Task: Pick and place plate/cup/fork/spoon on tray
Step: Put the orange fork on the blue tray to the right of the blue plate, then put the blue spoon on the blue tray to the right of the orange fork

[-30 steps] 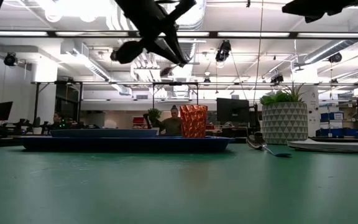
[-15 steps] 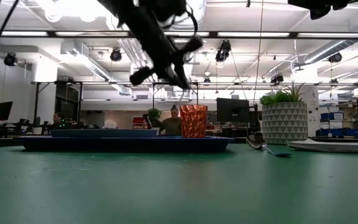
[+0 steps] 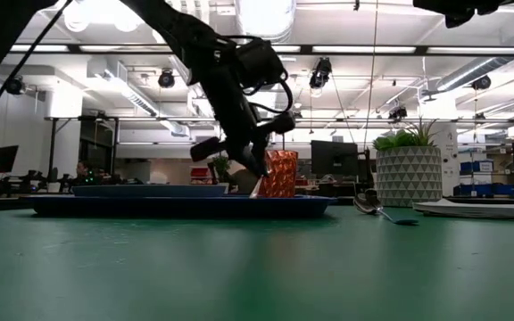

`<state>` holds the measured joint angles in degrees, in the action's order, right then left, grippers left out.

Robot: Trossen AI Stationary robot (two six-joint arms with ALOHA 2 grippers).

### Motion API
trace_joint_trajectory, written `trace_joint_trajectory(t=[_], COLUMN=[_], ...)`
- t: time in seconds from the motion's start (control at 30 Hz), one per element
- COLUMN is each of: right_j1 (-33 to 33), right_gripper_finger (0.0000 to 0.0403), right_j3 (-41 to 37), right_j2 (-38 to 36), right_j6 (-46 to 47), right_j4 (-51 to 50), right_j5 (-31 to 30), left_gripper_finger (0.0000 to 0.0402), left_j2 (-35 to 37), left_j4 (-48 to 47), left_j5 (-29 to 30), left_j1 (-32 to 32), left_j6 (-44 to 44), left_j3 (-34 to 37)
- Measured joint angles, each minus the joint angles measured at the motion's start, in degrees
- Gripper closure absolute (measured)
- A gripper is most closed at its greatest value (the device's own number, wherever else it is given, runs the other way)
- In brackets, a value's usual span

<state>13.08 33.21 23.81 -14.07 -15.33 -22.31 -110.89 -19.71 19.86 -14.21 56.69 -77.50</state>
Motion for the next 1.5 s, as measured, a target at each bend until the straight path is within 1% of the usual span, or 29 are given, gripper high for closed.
trace_joint_trajectory(t=[0.2,0.3,0.53,0.83,1.13,1.33,1.5], right_j1=[0.00,0.00,0.00,0.00,0.00,0.00,0.00], right_gripper_finger=[0.0344,0.0344,0.0344,0.0344,0.0344,0.0344,0.0344], right_j3=[0.00,0.00,0.00,0.00,-0.15,-0.26,-0.26], right_j2=[0.00,0.00,0.00,0.00,0.00,0.00,0.13], right_j6=[0.05,0.07,0.16,0.18,0.18,1.09,3.11], right_j4=[-0.61,-0.63,-0.70,-0.72,-0.80,-0.75,-0.70], right_j5=[-0.22,-0.22,-0.24,-0.22,-0.22,-0.24,-0.24], left_gripper_finger=[0.0400,0.0400,0.0400,0.0370,0.0366,0.0365,0.0365], left_j2=[0.00,0.00,0.00,0.00,0.03,1.70,6.79], left_j4=[-5.30,-6.20,-6.25,-6.22,-5.85,-5.71,-4.78], left_j5=[0.00,0.04,0.15,0.44,0.55,0.09,-0.07], left_j1=[-0.05,-0.05,-0.05,-0.08,-0.08,0.64,3.29], left_j6=[1.89,2.96,3.01,2.99,2.71,-2.86,-11.29], left_j3=[0.08,0.32,1.27,1.86,1.67,0.75,1.06])
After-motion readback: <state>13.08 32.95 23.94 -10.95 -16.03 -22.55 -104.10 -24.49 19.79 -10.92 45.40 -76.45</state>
